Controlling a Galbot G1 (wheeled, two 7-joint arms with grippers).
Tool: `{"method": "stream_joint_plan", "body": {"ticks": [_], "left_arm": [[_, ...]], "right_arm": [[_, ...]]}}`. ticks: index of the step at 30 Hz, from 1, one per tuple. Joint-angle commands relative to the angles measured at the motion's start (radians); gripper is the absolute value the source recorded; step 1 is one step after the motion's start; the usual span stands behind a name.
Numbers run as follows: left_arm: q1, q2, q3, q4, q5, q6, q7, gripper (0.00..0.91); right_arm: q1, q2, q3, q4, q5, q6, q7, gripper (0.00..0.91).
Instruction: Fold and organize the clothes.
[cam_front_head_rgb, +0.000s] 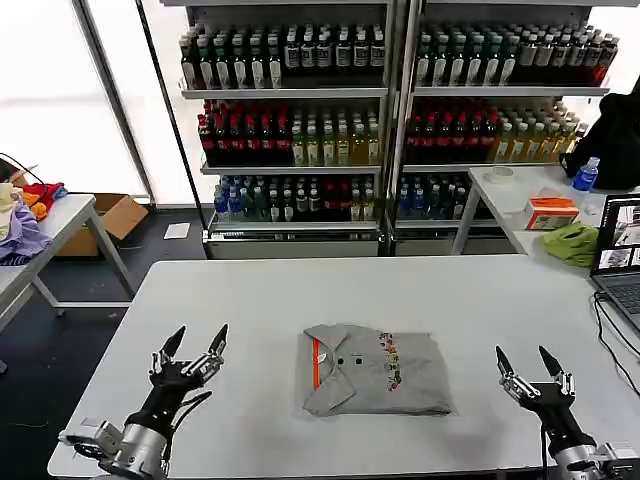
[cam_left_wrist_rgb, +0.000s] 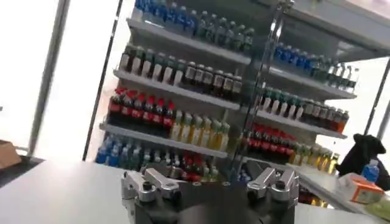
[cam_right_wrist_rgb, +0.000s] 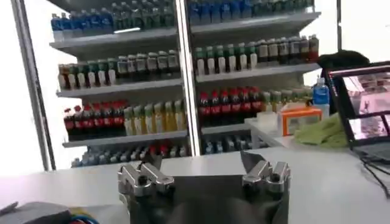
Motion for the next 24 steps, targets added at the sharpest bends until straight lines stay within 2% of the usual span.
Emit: {"method": "stream_joint_plan", "body": {"ticks": [1,3,12,24], "left_arm": [[0.030,-0.002,0.010,0.006,0.081,-0.045,0.015,0.907],[0.031,-0.002,0.009,0.007,0.081,-0.044,0.015,0.907],[0.033,-0.002,-0.004,0.016,0.055,-0.041,0.024,0.907],[0.035,0.004,-0.007,0.010,0.046,-0.039,0.028,0.907]], "right_arm": [[-0.019,-0.001,0.040,-0.053,0.031,0.016,-0.012,0.907],[-0.022,-0.003,0.043,-0.051,0.029,0.013,-0.019,0.907],[-0.015,0.002,0.025,-0.042,0.031,0.011,0.018,0.907],[-0.016,-0.005,0.015,-0.031,0.026,0.000,0.016,0.907]]}}
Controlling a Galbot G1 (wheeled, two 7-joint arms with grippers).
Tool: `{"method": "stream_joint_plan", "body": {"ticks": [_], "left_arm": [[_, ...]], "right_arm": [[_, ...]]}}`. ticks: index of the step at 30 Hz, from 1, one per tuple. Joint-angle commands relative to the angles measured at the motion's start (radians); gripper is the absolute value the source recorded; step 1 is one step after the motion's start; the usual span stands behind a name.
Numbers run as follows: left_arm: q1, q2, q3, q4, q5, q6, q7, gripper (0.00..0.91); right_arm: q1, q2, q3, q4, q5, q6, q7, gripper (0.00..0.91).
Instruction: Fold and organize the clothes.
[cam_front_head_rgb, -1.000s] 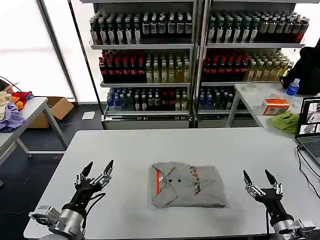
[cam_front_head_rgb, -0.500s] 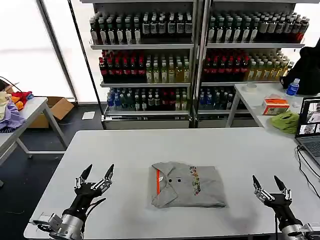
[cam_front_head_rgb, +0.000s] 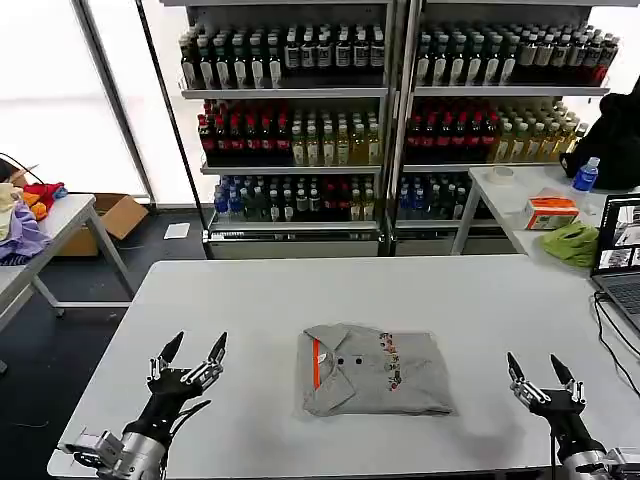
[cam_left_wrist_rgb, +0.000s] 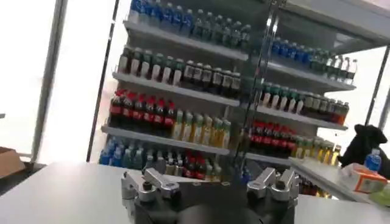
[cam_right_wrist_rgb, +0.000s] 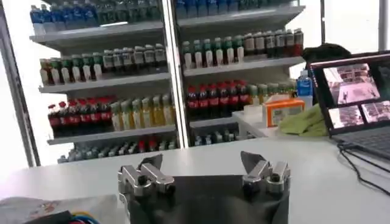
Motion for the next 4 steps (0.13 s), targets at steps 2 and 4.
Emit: {"method": "stream_joint_plan", "body": {"ticks": [2,4], "left_arm": [[-0.002,0.004,-0.002,0.001,-0.005,-0.004,0.007,0.907],[-0.007,0.005,0.000,0.001,-0.005,-0.002,0.009,0.907]], "right_arm": [[-0.002,-0.002,-0.009,0.001,0.002,-0.002,-0.002,0.907],[-0.003,-0.001,-0.012,0.007,0.002,-0.001,-0.005,0.907]]}}
